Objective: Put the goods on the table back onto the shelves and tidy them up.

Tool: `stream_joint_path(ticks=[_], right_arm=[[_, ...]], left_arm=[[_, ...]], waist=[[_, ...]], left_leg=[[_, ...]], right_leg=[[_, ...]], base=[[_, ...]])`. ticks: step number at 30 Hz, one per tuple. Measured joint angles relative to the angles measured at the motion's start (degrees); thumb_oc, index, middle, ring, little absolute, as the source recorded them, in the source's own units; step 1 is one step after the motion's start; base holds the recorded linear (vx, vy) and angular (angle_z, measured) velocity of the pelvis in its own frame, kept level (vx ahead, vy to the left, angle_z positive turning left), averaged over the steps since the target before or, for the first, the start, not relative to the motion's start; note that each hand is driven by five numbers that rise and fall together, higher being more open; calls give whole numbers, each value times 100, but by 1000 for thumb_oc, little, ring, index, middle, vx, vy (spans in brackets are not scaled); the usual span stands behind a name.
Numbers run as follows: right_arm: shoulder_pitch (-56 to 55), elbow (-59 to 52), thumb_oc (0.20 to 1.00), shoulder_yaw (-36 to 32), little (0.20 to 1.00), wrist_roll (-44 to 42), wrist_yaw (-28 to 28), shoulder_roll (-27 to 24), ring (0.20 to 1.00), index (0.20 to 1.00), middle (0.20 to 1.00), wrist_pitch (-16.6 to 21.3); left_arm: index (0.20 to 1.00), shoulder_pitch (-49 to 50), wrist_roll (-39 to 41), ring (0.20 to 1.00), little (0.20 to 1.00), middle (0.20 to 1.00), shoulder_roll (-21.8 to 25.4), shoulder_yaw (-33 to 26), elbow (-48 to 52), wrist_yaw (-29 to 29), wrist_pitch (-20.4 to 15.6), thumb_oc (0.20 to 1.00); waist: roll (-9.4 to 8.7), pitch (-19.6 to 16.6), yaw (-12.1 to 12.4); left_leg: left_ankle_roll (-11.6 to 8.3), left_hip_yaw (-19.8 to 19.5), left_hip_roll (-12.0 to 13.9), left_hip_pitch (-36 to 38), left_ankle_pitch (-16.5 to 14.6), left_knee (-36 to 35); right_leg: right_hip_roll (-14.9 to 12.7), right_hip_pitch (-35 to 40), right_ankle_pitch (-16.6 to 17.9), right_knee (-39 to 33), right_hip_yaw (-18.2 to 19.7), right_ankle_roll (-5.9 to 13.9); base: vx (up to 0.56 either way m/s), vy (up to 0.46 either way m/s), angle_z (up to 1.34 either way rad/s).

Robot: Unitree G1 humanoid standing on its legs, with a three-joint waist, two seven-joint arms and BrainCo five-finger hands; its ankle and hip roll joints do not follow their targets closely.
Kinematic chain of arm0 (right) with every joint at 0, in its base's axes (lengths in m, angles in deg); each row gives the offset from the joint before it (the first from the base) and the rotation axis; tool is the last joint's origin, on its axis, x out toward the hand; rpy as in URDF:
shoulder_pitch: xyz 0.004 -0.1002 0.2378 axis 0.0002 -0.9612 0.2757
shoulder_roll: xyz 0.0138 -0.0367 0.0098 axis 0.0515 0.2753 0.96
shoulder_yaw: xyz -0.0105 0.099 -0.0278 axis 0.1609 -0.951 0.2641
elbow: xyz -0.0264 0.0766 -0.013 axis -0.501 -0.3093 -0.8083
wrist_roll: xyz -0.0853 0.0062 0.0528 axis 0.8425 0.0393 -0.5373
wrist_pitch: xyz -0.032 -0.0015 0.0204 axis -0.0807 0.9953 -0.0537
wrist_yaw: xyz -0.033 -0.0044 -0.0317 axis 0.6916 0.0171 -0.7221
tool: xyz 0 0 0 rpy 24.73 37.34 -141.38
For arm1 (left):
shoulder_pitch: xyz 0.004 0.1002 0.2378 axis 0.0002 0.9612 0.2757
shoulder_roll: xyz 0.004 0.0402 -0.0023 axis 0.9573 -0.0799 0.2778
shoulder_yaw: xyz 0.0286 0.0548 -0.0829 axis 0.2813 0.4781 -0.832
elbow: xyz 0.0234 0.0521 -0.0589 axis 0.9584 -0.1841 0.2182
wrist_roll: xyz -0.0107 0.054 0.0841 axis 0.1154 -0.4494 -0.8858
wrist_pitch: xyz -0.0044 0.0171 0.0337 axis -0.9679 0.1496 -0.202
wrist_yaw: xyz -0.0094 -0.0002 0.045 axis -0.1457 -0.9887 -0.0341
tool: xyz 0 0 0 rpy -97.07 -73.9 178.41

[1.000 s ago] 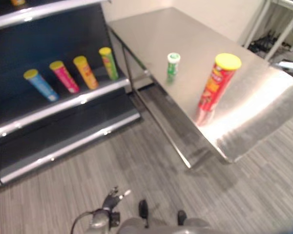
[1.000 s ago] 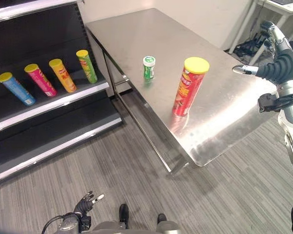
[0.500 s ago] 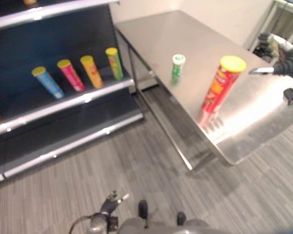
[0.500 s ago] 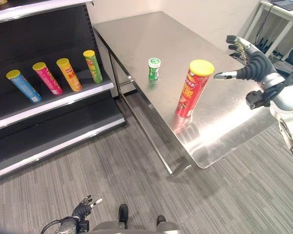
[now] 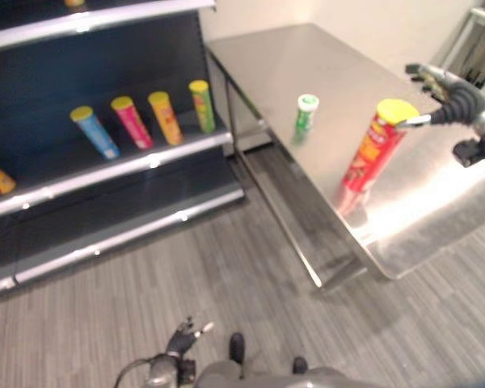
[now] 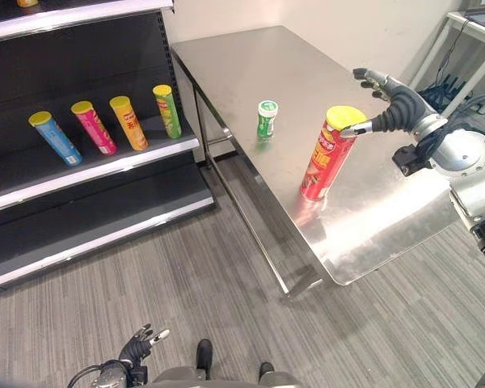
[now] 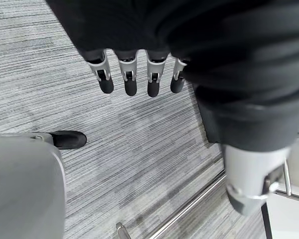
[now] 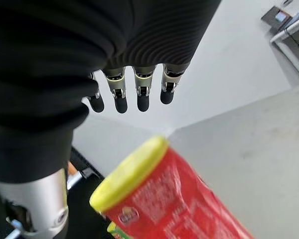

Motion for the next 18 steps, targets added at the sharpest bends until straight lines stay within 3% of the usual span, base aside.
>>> stream_joint_path(ticks=[18], right_arm=[[44,619,1000,369,1000,433,-121,351,1000,1000,1000,-131]], left_arm=[[1000,-1,6,1000,1000,1000,9,200,-101,2,0,1000]], waist=[[-48,-183,73]], left_leg=[[-25,-100,0,-77,9,-33]], right_leg=[[14,-35,-10,0,-100,-19]], base=[[2,-1,1]])
